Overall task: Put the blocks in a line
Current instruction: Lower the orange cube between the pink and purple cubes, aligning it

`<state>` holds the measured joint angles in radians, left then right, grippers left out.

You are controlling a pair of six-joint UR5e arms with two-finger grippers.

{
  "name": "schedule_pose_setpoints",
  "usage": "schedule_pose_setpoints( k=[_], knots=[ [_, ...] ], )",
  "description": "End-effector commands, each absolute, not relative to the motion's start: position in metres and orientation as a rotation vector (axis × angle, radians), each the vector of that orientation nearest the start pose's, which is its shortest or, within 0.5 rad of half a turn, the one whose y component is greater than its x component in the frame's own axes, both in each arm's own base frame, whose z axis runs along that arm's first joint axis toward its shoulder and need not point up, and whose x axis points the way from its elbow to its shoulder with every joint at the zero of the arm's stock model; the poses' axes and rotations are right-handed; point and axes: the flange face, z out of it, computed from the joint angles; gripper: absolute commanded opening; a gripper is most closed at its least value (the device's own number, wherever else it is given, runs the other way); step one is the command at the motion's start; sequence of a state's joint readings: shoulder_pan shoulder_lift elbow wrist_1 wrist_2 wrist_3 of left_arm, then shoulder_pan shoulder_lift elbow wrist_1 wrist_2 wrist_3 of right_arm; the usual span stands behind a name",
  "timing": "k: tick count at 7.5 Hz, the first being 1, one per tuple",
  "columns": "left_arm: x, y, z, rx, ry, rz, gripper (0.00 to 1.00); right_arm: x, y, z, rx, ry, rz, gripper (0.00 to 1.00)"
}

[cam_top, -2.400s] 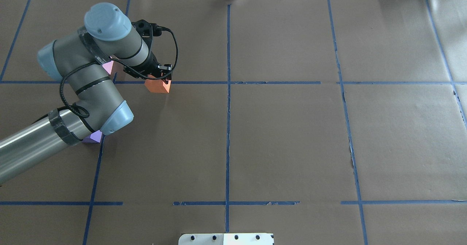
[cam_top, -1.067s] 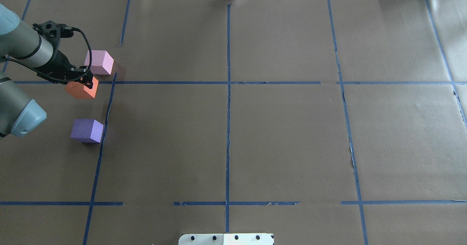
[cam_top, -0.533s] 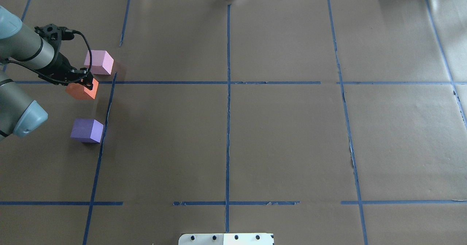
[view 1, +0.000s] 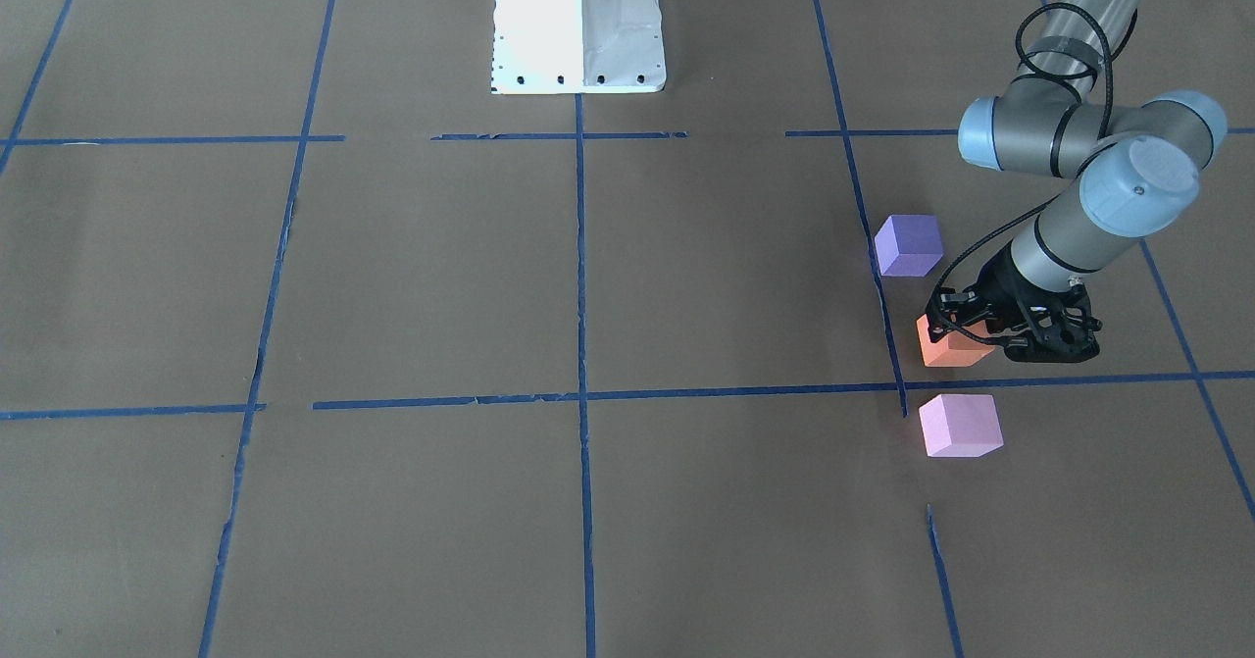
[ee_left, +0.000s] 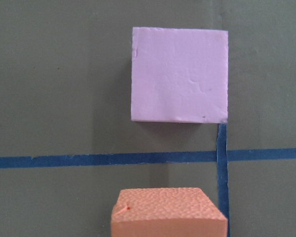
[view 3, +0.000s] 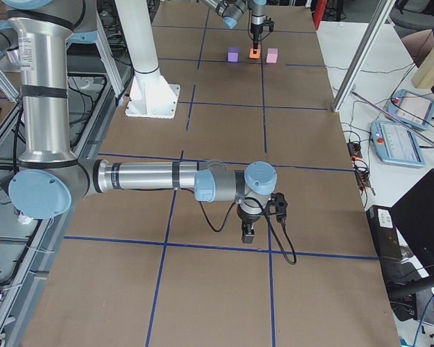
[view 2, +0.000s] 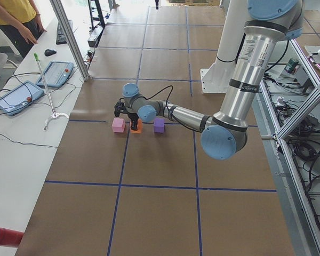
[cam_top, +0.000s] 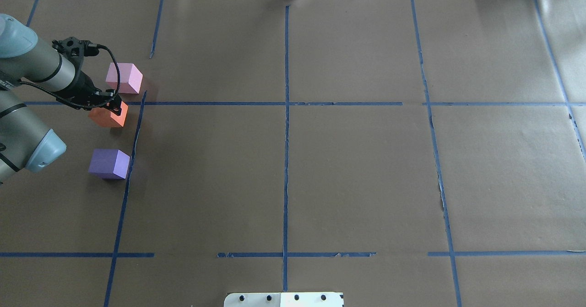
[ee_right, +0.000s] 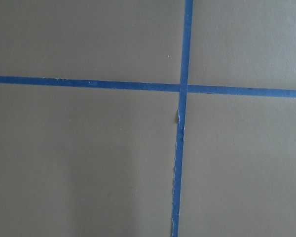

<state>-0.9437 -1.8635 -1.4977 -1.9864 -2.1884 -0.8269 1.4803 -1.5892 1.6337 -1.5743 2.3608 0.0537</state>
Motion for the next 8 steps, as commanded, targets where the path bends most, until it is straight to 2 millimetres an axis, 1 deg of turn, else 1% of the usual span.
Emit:
schedule_pose_setpoints(
  k=[1,2,8],
  knots=[
    [0.3151,-0.5583,0.4930,0.062,0.867,-0.011,0.25,0.0183,-0.4902,0.6359,-0.018,-0.791,-0.051,1.00],
    [0.3171,-0.5578,0.4961,0.058,0.866,-0.012,0.25,0.0183,-0.4902,0.6359,-0.018,-0.791,-0.051,1.00],
    [0.3230,-0.5558,0.4969,0.060,0.876,-0.011,0.25,0.0183,-0.4902,0.6359,-0.018,-0.791,-0.051,1.00]
  ],
)
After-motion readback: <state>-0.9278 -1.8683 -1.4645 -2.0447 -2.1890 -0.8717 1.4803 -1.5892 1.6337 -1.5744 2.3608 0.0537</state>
